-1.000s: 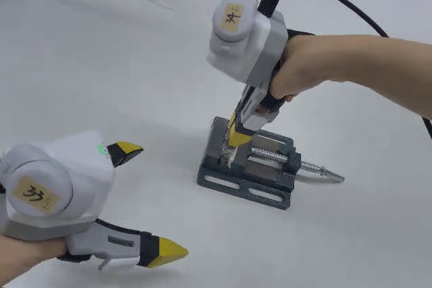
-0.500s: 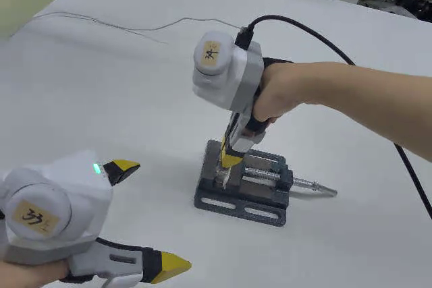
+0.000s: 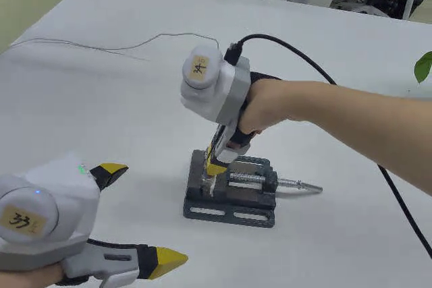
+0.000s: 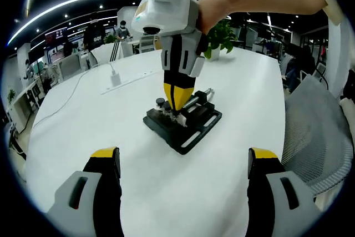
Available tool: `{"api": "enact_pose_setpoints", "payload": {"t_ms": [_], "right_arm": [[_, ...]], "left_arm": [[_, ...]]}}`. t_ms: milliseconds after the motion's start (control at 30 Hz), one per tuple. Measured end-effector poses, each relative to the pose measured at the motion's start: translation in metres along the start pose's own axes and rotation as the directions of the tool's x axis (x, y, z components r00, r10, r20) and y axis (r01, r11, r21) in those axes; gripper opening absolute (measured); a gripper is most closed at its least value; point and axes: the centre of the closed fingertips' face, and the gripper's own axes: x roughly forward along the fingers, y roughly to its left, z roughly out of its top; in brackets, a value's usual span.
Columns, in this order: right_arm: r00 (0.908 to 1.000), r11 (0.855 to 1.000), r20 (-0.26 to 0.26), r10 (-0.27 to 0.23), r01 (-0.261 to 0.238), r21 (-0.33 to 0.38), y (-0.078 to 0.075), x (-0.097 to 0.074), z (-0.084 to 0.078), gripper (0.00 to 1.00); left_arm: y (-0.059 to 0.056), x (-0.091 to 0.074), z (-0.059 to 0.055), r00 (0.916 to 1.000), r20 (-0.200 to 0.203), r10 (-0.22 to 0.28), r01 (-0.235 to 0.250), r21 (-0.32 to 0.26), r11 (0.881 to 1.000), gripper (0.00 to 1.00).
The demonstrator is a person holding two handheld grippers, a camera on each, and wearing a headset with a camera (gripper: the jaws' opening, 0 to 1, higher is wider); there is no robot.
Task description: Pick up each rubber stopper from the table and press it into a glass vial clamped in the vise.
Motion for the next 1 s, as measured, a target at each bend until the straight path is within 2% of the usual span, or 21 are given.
{"api": "enact_pose_setpoints", "payload": {"t_ms": [67, 200, 733, 800, 833, 900, 933, 1000], "right_arm": [[0.9993, 1.000, 0.037, -0.010, 0.009, 0.023, -0.001, 0.000, 0.000, 0.00], [0.9966, 1.000, 0.078, -0.026, 0.025, 0.017, -0.001, 0.000, 0.000, 0.00], [0.9889, 0.997, 0.140, -0.049, 0.041, 0.060, 0.005, -0.001, 0.001, 0.00], [0.9872, 0.998, 0.155, -0.039, 0.029, 0.061, 0.011, -0.002, 0.001, 0.06], [0.9867, 0.998, 0.156, -0.046, 0.037, 0.058, 0.012, -0.002, 0.001, 0.07], [0.9883, 0.996, 0.124, -0.088, 0.087, 0.015, 0.009, -0.004, -0.007, 0.09], [0.9872, 0.996, 0.133, -0.088, 0.088, 0.000, 0.011, -0.004, -0.007, 0.11], [0.9866, 0.996, 0.136, -0.090, 0.089, 0.018, 0.011, -0.004, -0.013, 0.16]], "left_arm": [[-0.001, 0.001, 0.001, 1.0000, -0.002, -0.004, 0.004, 0.007, 1.000, 0.95], [-0.001, 0.003, 0.003, 1.0000, -0.004, -0.007, 0.007, 0.013, 1.000, 0.95], [-0.001, -0.001, 0.003, 1.0000, -0.007, -0.007, 0.007, 0.020, 1.000, 0.95], [-0.001, -0.001, 0.003, 0.9999, -0.009, -0.006, 0.006, 0.019, 1.000, 0.95], [-0.001, -0.001, 0.003, 0.9999, -0.009, -0.007, 0.007, 0.020, 1.000, 0.95], [-0.001, -0.001, 0.002, 0.9999, -0.010, -0.008, 0.008, 0.022, 1.000, 0.95], [-0.001, -0.001, 0.002, 0.9999, -0.010, -0.008, 0.008, 0.021, 1.000, 0.95], [-0.001, -0.001, 0.002, 0.9999, -0.010, -0.008, 0.009, 0.019, 1.000, 0.95]]}}
